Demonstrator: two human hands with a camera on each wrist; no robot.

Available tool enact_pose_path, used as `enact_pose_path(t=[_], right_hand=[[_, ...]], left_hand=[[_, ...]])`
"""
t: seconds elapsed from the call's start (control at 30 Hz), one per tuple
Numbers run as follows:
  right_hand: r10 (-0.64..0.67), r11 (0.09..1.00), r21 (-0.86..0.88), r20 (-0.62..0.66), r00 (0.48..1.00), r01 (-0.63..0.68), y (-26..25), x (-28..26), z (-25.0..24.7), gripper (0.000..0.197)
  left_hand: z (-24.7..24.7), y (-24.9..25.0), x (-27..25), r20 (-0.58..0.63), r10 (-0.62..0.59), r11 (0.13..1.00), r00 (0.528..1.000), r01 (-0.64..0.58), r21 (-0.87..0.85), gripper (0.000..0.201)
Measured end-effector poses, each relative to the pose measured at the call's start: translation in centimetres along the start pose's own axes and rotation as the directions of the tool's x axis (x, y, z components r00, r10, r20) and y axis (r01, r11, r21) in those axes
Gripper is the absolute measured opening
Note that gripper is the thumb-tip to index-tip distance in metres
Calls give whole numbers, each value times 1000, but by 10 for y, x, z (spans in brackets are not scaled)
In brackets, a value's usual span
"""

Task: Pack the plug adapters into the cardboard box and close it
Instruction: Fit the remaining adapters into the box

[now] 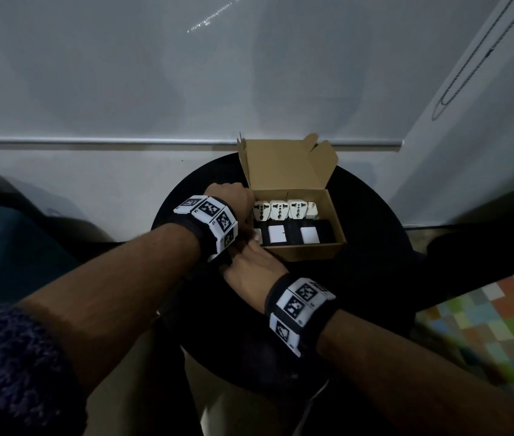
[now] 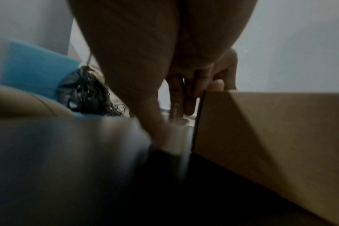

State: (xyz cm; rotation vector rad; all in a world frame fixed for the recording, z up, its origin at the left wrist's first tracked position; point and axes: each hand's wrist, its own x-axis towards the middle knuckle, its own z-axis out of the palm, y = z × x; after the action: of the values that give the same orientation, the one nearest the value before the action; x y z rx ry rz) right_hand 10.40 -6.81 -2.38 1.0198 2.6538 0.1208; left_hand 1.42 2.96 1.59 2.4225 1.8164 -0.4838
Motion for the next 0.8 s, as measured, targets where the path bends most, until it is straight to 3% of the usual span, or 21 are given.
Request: enact_pose_path(t=[0.07, 0.1, 0.17, 0.23, 0.3, 0.37, 0.43, 0.5, 0.6, 0.73, 0.8], right_hand=[[0, 987, 160, -33, 999, 5, 0, -19, -10, 35], [14, 948, 318, -19, 1000, -7, 3, -31, -17, 40], [74, 758, 649, 15, 997, -66, 18, -53, -35, 52], [192, 660, 739, 6, 981, -134, 46, -63, -52, 62], [409, 624, 727, 9, 913, -286, 86, -65, -60, 60], [618, 546, 712, 15, 786, -443, 129, -62, -53, 46], [713, 475, 699, 51, 699, -535, 163, -55, -38, 29], [700, 508, 627, 99, 708, -590, 180, -45, -27, 23], [640, 639, 496, 81, 764, -588, 181, -29, -18, 30], [671, 647, 412, 92, 736, -642, 173, -15, -8, 38], [647, 669, 384, 123, 753, -637, 174, -10, -7, 41]], left_hand=[[0, -1, -1, -7, 9, 1000, 1000, -9, -7, 69], [1, -1, -2, -11, 8, 1000, 1000, -8, -7, 69], [2, -2, -2, -11, 6, 1000, 1000, -6, -2, 67], [1, -2, -2, 1, 5, 1000, 1000, -5, -7, 65], [0, -1, -2, 6, 11, 1000, 1000, -11, -15, 68], [-1, 1, -2, 12, 13, 1000, 1000, -13, -8, 70], [-1, 2, -2, 13, 11, 1000, 1000, -11, 2, 71], [0, 1, -1, 7, 14, 1000, 1000, -14, 5, 71], [2, -1, 0, 11, 17, 1000, 1000, -17, 7, 73], [1, -1, 0, 17, 20, 1000, 1000, -20, 16, 74], [1, -1, 0, 19, 20, 1000, 1000, -21, 18, 75]])
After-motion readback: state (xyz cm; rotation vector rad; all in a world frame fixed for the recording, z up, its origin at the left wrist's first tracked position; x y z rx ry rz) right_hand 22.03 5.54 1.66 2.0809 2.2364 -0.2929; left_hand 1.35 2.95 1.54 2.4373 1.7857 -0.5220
